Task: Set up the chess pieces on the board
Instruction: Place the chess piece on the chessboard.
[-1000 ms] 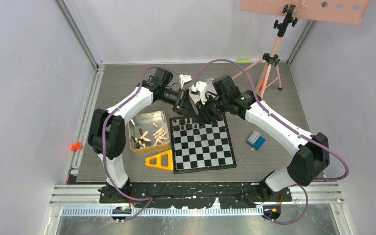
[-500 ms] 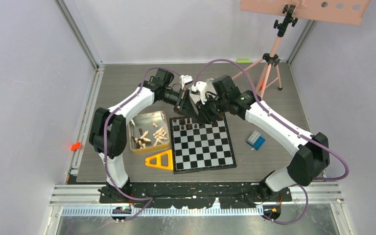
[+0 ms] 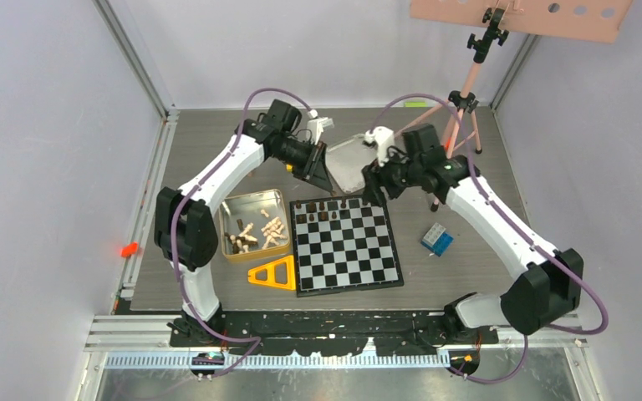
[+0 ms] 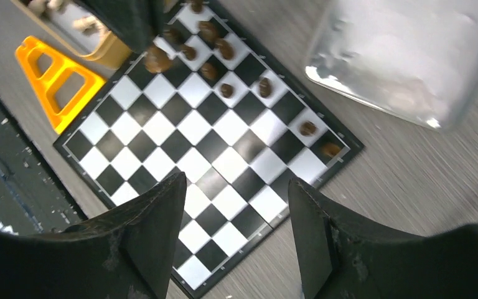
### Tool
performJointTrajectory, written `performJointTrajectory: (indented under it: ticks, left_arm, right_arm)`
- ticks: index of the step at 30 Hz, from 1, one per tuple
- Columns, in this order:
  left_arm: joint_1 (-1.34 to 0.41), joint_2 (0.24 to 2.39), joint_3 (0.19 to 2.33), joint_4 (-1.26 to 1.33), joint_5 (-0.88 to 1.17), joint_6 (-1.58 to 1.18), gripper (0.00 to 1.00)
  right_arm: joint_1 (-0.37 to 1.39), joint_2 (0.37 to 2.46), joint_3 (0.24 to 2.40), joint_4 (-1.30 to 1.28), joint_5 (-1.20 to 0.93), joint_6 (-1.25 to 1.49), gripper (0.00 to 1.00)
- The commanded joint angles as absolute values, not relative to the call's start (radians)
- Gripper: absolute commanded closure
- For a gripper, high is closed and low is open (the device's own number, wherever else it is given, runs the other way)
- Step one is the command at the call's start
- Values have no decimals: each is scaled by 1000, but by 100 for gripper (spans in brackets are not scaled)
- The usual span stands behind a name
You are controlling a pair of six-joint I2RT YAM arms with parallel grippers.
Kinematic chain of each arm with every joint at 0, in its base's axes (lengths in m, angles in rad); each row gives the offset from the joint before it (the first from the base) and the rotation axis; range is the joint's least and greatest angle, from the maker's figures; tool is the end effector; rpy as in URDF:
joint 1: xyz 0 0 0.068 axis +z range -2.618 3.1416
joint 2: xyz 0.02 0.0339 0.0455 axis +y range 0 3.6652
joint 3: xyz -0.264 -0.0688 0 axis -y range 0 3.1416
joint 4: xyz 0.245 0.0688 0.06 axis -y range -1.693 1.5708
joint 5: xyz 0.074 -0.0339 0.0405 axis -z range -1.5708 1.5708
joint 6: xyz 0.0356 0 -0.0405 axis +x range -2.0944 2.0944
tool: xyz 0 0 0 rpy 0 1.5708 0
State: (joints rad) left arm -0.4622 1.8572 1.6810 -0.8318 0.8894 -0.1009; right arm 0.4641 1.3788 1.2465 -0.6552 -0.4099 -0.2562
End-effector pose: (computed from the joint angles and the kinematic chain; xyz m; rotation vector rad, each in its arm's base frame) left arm 0.3437 -0.2021 0.3013 0.7960 2.4219 -1.3589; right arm 0.2580 0.1450 0.3242 -1.0133 2.1205 0.5845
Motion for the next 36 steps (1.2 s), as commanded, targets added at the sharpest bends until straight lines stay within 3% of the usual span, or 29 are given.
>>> performJointTrajectory:
  ticks: [1,7,14,25,36]
  left_arm:
    - [-529,1895,1788,-954,598,46,100]
    - [-648,1949,1888,-1016,328,134,100]
    - [-799,2060,1974,-1072,99,216,100]
    - [-888,2221,2100,-1122,-56,263,100]
    - [-896,2287,2141,-1127,-80,282,100]
  right_arm:
    - [332,1286,1203,-639,-437,-252,33]
    - [193,1230,1142,-615,-427,-204,34]
    - [152,1206,1074,-578,-426,-175,34]
    - [138,1207,1055,-579,-449,-176,34]
    - [132,1207,1047,-579,-455,-178,35]
